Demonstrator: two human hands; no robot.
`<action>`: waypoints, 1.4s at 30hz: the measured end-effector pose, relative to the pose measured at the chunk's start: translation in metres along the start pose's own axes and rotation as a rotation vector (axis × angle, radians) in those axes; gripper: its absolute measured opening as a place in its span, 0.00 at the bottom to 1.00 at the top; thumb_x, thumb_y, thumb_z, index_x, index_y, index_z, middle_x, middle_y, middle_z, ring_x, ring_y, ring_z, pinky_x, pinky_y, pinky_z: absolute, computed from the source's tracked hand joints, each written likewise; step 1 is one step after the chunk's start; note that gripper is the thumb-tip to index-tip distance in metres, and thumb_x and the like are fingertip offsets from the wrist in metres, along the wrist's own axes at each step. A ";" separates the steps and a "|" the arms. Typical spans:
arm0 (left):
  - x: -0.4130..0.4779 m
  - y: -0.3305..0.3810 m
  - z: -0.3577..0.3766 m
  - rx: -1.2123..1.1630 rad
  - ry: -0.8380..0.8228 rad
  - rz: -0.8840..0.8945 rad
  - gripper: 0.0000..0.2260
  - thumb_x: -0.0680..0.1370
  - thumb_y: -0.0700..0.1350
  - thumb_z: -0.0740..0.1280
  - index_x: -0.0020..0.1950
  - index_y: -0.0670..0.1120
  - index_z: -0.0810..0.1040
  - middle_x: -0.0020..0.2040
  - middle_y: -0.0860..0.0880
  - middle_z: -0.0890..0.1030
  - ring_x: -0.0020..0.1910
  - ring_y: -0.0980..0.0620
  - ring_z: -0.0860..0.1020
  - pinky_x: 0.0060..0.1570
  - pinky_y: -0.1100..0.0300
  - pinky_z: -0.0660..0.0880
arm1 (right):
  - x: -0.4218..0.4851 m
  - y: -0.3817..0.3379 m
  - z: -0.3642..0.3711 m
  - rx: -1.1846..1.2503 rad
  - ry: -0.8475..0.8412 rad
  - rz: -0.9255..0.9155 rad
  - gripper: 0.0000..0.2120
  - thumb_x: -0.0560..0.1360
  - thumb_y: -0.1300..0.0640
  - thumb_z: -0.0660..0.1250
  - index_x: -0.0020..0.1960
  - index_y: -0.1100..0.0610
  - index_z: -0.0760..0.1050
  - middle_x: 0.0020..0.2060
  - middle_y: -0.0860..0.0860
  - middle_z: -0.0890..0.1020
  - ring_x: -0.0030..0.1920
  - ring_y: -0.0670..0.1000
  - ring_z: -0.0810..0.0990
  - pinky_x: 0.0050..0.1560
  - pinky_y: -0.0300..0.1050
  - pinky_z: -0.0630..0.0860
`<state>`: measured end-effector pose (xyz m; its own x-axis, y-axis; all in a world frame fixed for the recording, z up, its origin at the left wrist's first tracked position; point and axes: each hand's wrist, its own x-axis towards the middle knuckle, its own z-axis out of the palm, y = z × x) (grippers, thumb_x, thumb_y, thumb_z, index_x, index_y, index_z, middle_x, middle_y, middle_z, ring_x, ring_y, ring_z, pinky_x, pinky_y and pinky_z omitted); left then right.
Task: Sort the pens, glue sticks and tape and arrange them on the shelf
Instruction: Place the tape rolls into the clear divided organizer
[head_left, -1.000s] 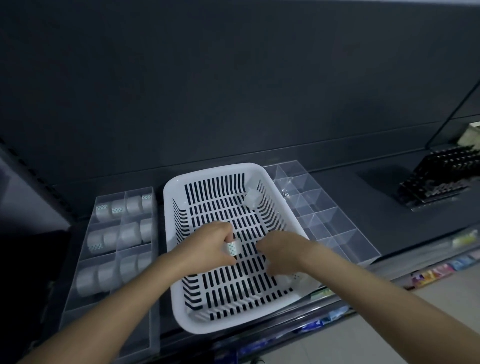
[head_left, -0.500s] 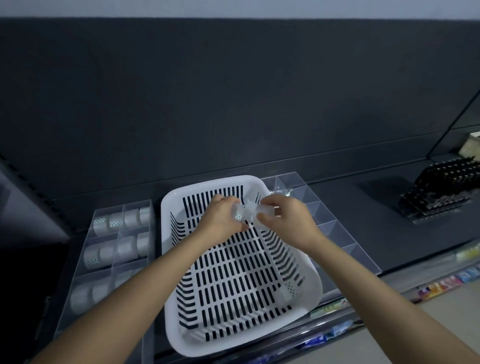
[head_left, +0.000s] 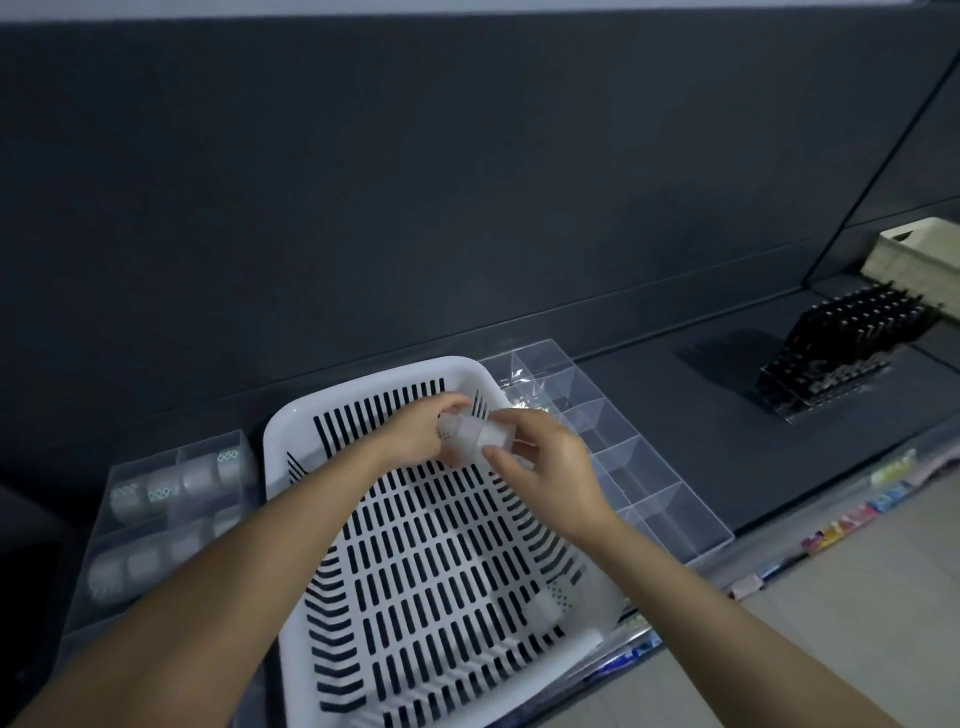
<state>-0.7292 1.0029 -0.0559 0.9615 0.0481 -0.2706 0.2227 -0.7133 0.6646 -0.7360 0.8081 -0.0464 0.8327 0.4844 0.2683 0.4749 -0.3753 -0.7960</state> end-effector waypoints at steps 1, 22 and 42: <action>0.000 0.003 0.001 0.047 -0.035 0.010 0.33 0.70 0.33 0.72 0.72 0.51 0.67 0.68 0.51 0.72 0.65 0.52 0.71 0.63 0.58 0.70 | 0.000 0.001 -0.001 0.040 0.003 0.030 0.18 0.74 0.56 0.69 0.63 0.55 0.74 0.55 0.50 0.79 0.53 0.45 0.79 0.54 0.43 0.79; -0.034 0.012 0.026 -0.027 -0.136 -0.005 0.23 0.70 0.40 0.74 0.62 0.50 0.73 0.51 0.54 0.78 0.47 0.56 0.78 0.43 0.63 0.75 | -0.004 0.000 -0.002 0.202 0.032 0.152 0.18 0.74 0.55 0.69 0.63 0.54 0.75 0.54 0.49 0.81 0.53 0.44 0.80 0.54 0.41 0.79; -0.083 0.018 0.044 -0.130 0.109 0.025 0.20 0.71 0.49 0.74 0.59 0.51 0.73 0.50 0.58 0.75 0.44 0.61 0.75 0.37 0.71 0.69 | -0.007 -0.013 -0.013 0.436 0.097 0.263 0.11 0.75 0.59 0.68 0.57 0.51 0.77 0.51 0.48 0.82 0.52 0.49 0.81 0.54 0.49 0.79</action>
<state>-0.8120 0.9556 -0.0518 0.9772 0.1118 -0.1805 0.2106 -0.6194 0.7563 -0.7444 0.7996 -0.0311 0.9402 0.3350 0.0608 0.0999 -0.1008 -0.9899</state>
